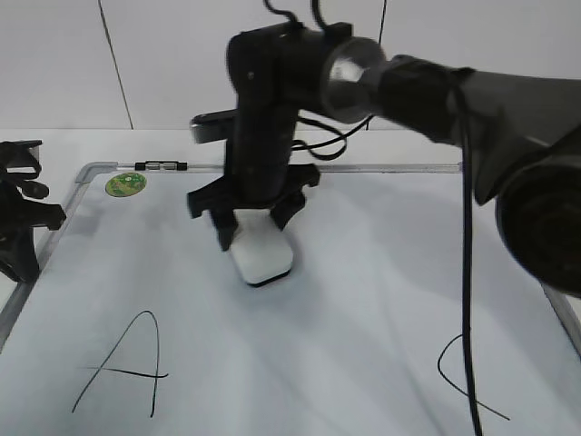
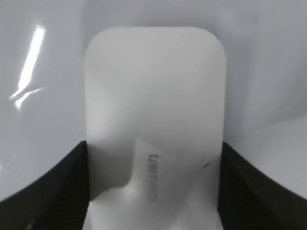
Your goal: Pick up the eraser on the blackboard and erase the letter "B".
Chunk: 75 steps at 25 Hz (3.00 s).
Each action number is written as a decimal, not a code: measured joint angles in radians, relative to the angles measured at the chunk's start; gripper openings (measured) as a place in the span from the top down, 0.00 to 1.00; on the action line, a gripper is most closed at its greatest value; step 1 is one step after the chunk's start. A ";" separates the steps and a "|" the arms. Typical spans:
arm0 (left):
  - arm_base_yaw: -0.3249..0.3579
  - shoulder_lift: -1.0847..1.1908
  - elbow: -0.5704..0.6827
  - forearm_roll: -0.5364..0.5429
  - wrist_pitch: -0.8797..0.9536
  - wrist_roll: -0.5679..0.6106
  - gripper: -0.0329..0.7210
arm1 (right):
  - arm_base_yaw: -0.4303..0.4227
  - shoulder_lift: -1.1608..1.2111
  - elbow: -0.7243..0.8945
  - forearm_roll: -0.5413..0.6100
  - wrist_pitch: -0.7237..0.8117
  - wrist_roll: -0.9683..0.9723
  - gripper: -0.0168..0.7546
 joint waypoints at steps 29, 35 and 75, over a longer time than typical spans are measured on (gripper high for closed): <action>0.000 0.000 0.000 0.012 0.007 0.000 0.94 | -0.171 -0.357 0.383 -0.047 -0.004 -0.009 0.29; 0.000 0.000 0.000 0.008 0.009 0.000 0.94 | -0.355 -0.534 0.611 -0.036 -0.034 -0.016 0.29; 0.000 0.000 0.000 0.003 0.009 0.000 0.94 | -0.628 -0.487 0.823 0.094 -0.202 -0.252 0.29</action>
